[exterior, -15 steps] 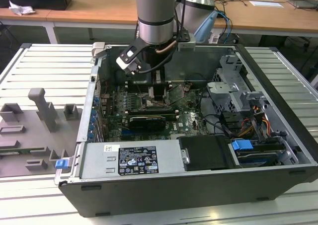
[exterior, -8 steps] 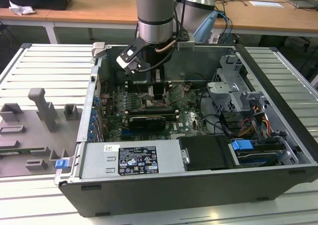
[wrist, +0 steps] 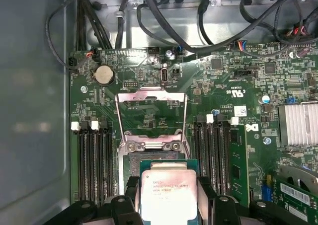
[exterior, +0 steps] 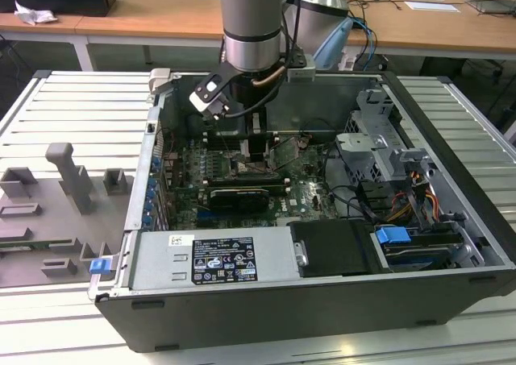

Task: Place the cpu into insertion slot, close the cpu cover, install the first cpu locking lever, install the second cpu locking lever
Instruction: 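Place the cpu into insertion slot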

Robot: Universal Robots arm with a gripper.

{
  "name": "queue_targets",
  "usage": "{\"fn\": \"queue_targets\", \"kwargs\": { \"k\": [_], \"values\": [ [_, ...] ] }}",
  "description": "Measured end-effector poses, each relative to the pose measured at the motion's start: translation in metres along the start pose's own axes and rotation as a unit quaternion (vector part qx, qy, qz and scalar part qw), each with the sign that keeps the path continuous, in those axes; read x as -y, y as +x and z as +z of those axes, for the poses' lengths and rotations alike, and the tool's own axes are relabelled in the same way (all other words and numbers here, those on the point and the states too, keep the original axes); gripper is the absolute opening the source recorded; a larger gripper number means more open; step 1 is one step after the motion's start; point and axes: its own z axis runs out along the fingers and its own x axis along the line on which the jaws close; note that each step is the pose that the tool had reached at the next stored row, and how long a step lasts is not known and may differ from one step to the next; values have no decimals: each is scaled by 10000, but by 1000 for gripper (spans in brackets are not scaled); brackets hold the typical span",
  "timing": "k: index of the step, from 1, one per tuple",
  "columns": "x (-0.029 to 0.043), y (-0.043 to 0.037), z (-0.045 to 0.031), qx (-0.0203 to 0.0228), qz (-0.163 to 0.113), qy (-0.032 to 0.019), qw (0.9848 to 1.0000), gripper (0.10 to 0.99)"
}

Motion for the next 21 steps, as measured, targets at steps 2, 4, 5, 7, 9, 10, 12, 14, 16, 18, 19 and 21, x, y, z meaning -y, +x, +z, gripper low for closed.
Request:
{"fn": "queue_targets", "kwargs": {
  "k": [2, 4, 5, 7, 9, 10, 12, 14, 16, 18, 19, 21],
  "values": [
    [1, 21, 7, -1, -17, 0, 10000, 541],
    [6, 51, 39, -5, -52, 1, 10000, 541],
    [8, 59, 53, -6, -75, 2, 10000, 541],
    [14, 72, 81, -11, -117, 2, 9999, 541],
    [31, 71, 105, -11, -125, 3, 9999, 541],
    [47, 70, 125, -11, -126, 4, 9999, 541],
    [78, 68, 170, -2, -127, 3, 9999, 541],
    [86, 72, 201, 15, -129, 3, 9999, 541],
    [89, 91, 226, 63, -142, 2, 9999, 541],
    [96, 105, 299, 93, -145, 1, 9999, 541],
    [97, 105, 316, 93, -146, 1, 9998, 541],
    [101, 105, 344, 94, -146, 2, 9998, 541]
  ]
}}
